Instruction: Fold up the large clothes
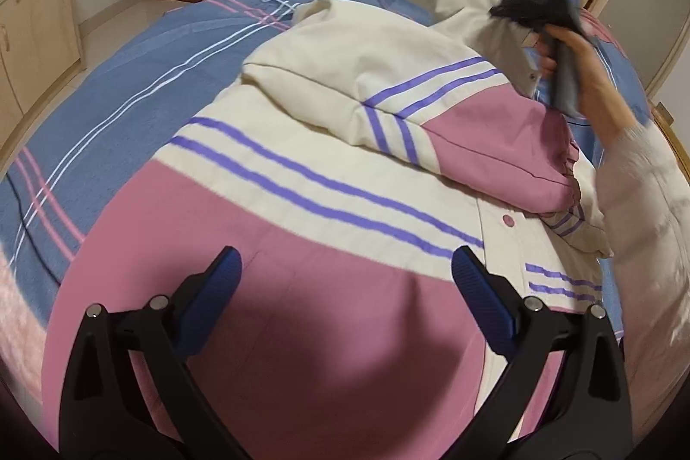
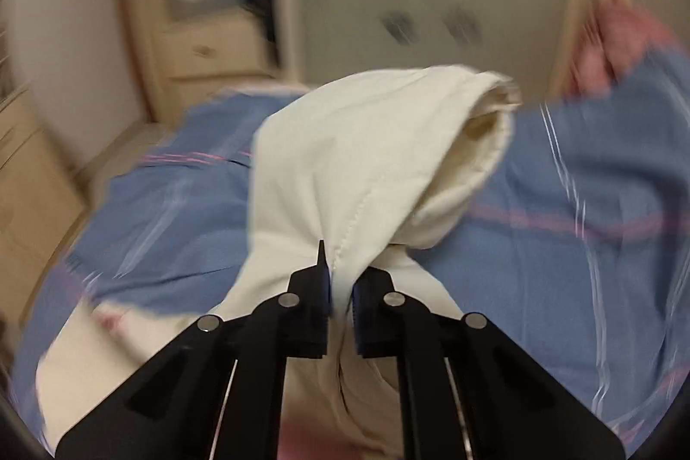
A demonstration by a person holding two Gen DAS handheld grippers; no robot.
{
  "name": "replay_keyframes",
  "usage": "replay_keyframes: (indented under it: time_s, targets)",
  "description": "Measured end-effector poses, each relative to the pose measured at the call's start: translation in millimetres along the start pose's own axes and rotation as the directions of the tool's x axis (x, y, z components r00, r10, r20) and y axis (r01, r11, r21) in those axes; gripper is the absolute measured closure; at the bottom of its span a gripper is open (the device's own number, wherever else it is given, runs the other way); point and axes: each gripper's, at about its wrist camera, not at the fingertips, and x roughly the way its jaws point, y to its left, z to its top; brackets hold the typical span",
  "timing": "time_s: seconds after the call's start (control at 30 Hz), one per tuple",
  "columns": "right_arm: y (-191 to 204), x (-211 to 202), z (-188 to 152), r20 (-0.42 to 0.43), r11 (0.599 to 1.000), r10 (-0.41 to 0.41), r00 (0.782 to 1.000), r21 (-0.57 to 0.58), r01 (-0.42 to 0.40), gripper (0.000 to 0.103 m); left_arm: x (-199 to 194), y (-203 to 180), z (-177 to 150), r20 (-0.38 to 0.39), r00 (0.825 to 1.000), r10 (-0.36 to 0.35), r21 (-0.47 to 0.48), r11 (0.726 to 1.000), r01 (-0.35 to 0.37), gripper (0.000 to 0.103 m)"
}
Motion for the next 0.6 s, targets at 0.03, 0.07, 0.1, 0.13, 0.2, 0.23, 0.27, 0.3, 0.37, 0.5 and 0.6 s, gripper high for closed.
replay_keyframes:
  time_s: [0.03, 0.07, 0.1, 0.13, 0.2, 0.23, 0.27, 0.3, 0.37, 0.5, 0.6]
  targets:
    - [11, -31, -12, 0.051, 0.995, 0.05, 0.997, -0.085, -0.046, 0.095, -3, 4, -1, -0.003, 1.0, 0.006, -0.013, 1.0, -0.006, 0.004]
    - [26, -63, -31, 0.083, 0.978, 0.095, 0.992, -0.194, -0.078, 0.095, -9, 10, -3, -0.001, 1.0, 0.019, -0.036, 0.999, -0.019, 0.004]
    - [41, -91, -54, 0.088, 0.944, 0.125, 0.988, -0.318, -0.091, 0.094, -13, 15, -3, 0.003, 1.0, 0.029, -0.054, 0.998, -0.029, 0.004]
    - [55, -116, -81, 0.076, 0.896, 0.137, 0.988, -0.434, -0.091, 0.094, -20, 20, -5, 0.01, 0.999, 0.039, -0.075, 0.996, -0.038, 0.004]
    - [71, -148, -134, 0.039, 0.812, 0.121, 0.992, -0.578, -0.077, 0.088, -32, 28, -5, 0.025, 0.998, 0.057, -0.103, 0.993, -0.054, 0.004]
    - [73, -161, -154, 0.021, 0.794, 0.116, 0.993, -0.603, -0.08, 0.084, -39, 32, -5, 0.035, 0.997, 0.067, -0.115, 0.991, -0.062, 0.004]
    - [72, -178, -179, -0.013, 0.781, 0.124, 0.992, -0.616, -0.106, 0.067, -47, 37, -5, 0.048, 0.996, 0.079, -0.131, 0.989, -0.072, 0.004]
    - [70, -190, -198, -0.043, 0.776, 0.118, 0.992, -0.62, -0.119, 0.052, -53, 41, -6, 0.057, 0.994, 0.09, -0.146, 0.986, -0.081, 0.004]
    - [62, -216, -234, -0.038, 0.765, 0.088, 0.995, -0.637, -0.093, 0.022, -62, 46, -5, 0.077, 0.992, 0.102, -0.174, 0.981, -0.088, 0.004]
    - [36, -253, -272, -0.058, 0.837, 0.127, 0.99, -0.53, -0.139, 0.018, -67, 34, 7, 0.135, 0.986, 0.099, -0.172, 0.982, -0.075, 0.004]
    - [24, -277, -289, -0.049, 0.913, 0.157, 0.986, -0.373, -0.164, 0.03, -61, -2, 29, 0.178, 0.98, 0.086, -0.089, 0.993, -0.071, 0.013]
